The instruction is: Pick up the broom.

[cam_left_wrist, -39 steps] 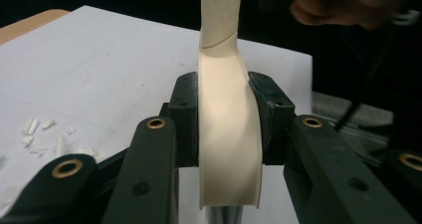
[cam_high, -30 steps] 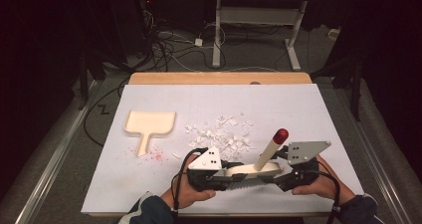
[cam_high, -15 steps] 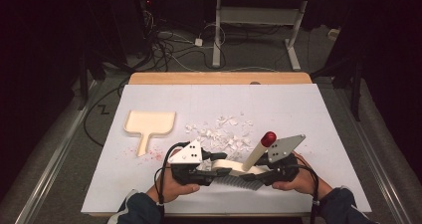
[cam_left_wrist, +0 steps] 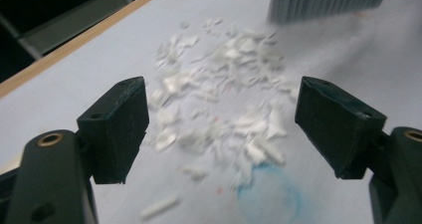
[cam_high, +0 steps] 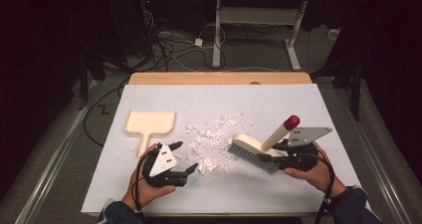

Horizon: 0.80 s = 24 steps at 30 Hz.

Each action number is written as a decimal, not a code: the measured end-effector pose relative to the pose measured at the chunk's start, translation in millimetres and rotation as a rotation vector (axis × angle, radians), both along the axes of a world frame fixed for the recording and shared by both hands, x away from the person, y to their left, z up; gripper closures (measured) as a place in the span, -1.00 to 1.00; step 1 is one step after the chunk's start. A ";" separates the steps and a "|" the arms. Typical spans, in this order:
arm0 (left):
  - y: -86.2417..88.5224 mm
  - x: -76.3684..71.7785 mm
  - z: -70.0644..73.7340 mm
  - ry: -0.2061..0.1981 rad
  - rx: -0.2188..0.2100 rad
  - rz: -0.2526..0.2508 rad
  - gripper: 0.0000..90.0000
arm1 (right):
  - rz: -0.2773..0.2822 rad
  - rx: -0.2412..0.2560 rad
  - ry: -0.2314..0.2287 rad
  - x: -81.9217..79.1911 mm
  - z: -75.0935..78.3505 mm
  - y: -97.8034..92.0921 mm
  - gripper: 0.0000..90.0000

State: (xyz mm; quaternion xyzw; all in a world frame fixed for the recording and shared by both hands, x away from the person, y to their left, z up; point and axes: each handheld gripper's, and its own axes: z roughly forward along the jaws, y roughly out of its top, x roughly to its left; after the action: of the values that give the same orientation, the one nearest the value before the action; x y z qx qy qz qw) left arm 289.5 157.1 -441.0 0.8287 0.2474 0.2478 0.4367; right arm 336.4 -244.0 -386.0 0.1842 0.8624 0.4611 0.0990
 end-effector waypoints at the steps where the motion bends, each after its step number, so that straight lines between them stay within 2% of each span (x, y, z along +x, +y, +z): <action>1: 4.6 -1.9 -2.5 -0.003 0.011 0.024 -0.63 | -0.026 0.001 0.005 1.5 1.2 -3.8 0.51; 2: 9.6 -4.0 -4.8 -0.003 0.021 0.045 -0.64 | -0.083 0.011 -0.001 2.4 5.1 -11.1 0.51; 3: 14.8 -6.1 -6.8 -0.002 0.021 0.060 -0.64 | -0.083 0.011 -0.001 2.4 5.1 -11.1 0.51; 4: 24.8 -10.5 -11.1 -0.002 0.041 0.087 -0.64 | -0.129 0.016 -0.012 2.9 9.4 -17.2 0.51; 5: 24.8 -10.5 -11.1 -0.002 0.041 0.087 -0.64 | -0.129 0.016 -0.012 2.9 9.4 -17.2 0.51; 6: 29.3 -12.8 -13.3 -0.005 0.045 0.108 -0.64 | -0.166 0.001 -0.029 3.7 12.6 -22.3 0.51; 7: 33.9 -14.8 -15.4 0.002 0.040 0.120 -0.64 | -0.166 0.001 -0.029 3.7 12.6 -22.3 0.51; 8: 38.1 -16.9 -17.6 0.004 0.040 0.136 -0.64 | -0.198 0.000 -0.033 4.3 14.5 -26.9 0.51; 10: 44.6 -20.8 -21.7 0.003 0.057 0.175 -0.64 | -0.224 -0.013 -0.039 5.1 15.7 -31.0 0.51; 13: 52.0 -25.2 -26.7 0.004 0.061 0.206 -0.64 | -0.252 -0.037 -0.061 5.9 16.2 -33.8 0.51; 15: 55.0 -28.3 -29.5 0.026 0.054 0.216 -0.64 | -0.274 -0.045 -0.062 8.1 15.9 -36.9 0.51; 16: 55.7 -29.6 -30.7 0.022 0.066 0.224 -0.64 | -0.299 -0.058 -0.070 11.3 14.8 -39.3 0.51; 17: 56.3 -30.4 -31.8 0.022 0.080 0.232 -0.64 | -0.299 -0.058 -0.070 11.3 14.8 -39.3 0.51; 20: 57.2 -29.1 -36.2 0.033 0.113 0.257 -0.64 | -0.352 -0.109 -0.098 17.4 12.0 -40.6 0.51; 22: 59.0 -27.9 -38.4 0.044 0.111 0.263 -0.64 | -0.388 -0.139 -0.137 22.7 9.7 -39.1 0.51; 24: 60.4 -26.4 -38.8 0.051 0.106 0.268 -0.64 | -0.389 -0.141 -0.142 25.2 9.6 -38.3 0.51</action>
State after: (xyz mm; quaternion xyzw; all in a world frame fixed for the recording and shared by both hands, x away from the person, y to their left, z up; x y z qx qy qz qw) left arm 263.1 217.5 -479.8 0.8164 0.3533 0.2952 0.3487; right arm 361.6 -282.3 -376.4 0.3068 0.8316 0.3837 0.2590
